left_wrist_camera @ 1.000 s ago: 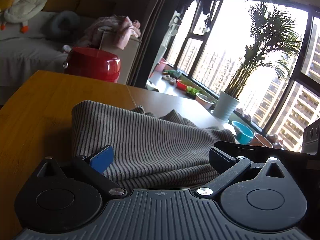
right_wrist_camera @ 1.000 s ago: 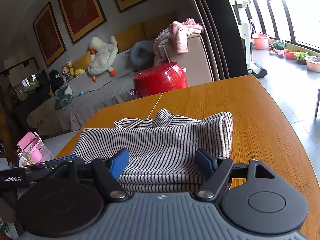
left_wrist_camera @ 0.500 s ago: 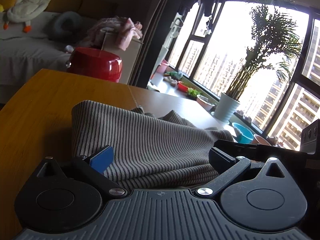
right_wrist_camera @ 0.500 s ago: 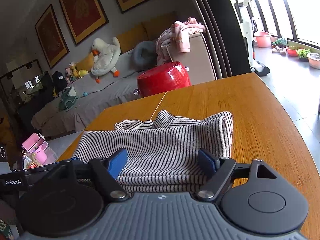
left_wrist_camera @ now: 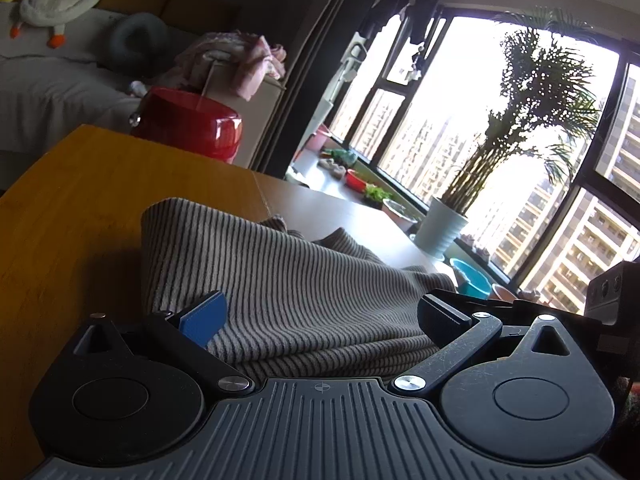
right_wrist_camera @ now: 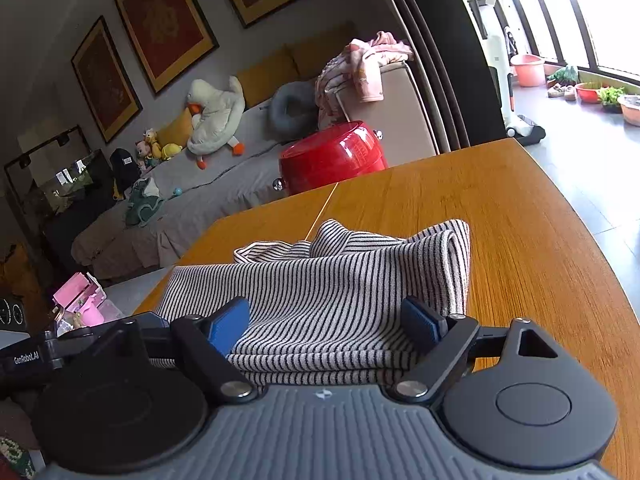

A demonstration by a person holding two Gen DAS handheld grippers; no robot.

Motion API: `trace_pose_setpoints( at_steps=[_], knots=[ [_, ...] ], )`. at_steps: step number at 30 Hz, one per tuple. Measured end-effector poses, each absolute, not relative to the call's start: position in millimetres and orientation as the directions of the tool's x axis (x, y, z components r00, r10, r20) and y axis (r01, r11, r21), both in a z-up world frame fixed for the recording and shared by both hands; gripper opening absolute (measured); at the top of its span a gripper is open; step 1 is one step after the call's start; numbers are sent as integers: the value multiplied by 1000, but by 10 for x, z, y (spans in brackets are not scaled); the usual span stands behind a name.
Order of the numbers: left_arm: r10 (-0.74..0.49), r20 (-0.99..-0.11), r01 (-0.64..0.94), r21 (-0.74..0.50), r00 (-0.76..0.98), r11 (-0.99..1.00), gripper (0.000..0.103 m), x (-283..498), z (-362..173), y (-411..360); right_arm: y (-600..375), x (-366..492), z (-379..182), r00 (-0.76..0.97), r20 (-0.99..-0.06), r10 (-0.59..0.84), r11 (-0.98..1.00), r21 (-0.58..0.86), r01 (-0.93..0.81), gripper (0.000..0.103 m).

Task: Fold clothes

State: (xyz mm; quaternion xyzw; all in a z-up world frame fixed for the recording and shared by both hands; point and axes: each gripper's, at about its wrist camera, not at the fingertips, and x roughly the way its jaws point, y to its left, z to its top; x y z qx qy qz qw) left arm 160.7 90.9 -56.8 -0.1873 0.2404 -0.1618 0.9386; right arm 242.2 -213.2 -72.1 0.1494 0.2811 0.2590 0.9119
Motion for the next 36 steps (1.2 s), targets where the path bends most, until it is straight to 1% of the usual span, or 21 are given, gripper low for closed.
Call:
trace_pose_setpoints(
  at_steps=[10, 19, 22, 24, 31, 36],
  knots=[
    [-408, -375, 218, -455, 833, 863, 103, 1563, -587, 934, -2127, 2415, -725, 704, -428, 567, 812, 431, -393, 86],
    [-394, -383, 213, -436, 836, 875, 103, 1512, -578, 883, -2151, 2365, -730, 700, -426, 573, 809, 432, -399, 86],
    [-405, -370, 212, -463, 836, 861, 103, 1536, -591, 925, -2162, 2371, -732, 697, -422, 580, 803, 442, -401, 87],
    [-414, -359, 213, -483, 837, 849, 103, 1542, -608, 955, -2181, 2396, -741, 689, -415, 594, 791, 460, -404, 90],
    [-458, -304, 224, -573, 835, 789, 103, 1555, -670, 1104, -2191, 2412, -750, 689, -405, 601, 782, 476, -403, 90],
    [-458, -305, 225, -570, 835, 790, 103, 1543, -669, 1085, -2169, 2394, -741, 696, -411, 589, 793, 461, -399, 90]
  ],
)
